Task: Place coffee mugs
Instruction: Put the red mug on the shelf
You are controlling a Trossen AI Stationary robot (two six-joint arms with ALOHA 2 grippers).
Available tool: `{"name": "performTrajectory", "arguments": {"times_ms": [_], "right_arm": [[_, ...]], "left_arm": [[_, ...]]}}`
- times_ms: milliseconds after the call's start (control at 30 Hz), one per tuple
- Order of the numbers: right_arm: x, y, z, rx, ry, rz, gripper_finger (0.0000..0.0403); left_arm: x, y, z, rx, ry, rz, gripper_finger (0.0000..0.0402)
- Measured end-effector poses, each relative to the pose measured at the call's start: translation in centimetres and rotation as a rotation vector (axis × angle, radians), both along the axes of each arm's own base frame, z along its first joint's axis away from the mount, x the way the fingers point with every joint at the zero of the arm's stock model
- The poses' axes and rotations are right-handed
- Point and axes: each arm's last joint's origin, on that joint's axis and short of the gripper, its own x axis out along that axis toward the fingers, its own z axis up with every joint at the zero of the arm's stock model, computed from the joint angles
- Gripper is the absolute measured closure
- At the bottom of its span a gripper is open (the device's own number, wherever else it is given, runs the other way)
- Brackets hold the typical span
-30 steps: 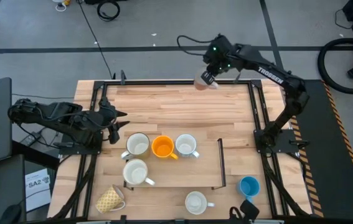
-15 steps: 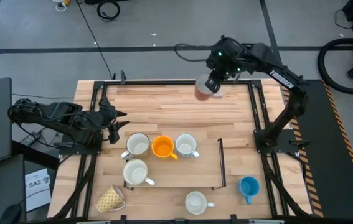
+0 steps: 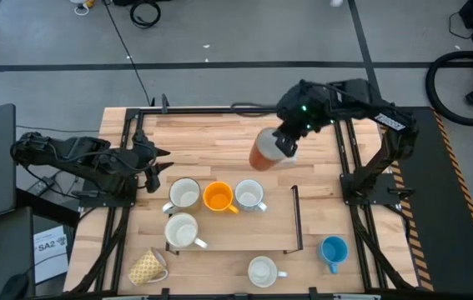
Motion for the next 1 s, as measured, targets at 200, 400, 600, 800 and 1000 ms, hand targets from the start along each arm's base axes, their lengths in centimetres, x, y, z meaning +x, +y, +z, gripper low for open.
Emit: {"name": "performTrajectory", "arguments": {"times_ms": [200,400,600,800,1000], "right_arm": [[0.0,3.8,0.2,0.084,-0.021,0.041,0.0374],[0.0,7.6,0.6,0.167,-0.093,0.069,0.0374],[0.5,11.4,0.8,0.222,-0.164,0.119,0.0374],[3.0,14.8,-0.9,0.224,-0.173,0.163,0.0374],[6.3,17.1,-3.6,0.202,-0.137,0.213,0.0374]], "left_arm": [[0.0,0.0,0.0,0.0,0.0,0.0,0.0235],[0.0,0.0,0.0,0.0,0.0,0.0,0.0235],[0.0,0.0,0.0,0.0,0.0,0.0,0.0235],[0.0,0.0,0.0,0.0,0.0,0.0,0.0235],[0.0,0.0,0.0,0.0,-0.001,0.001,0.0235]]}}
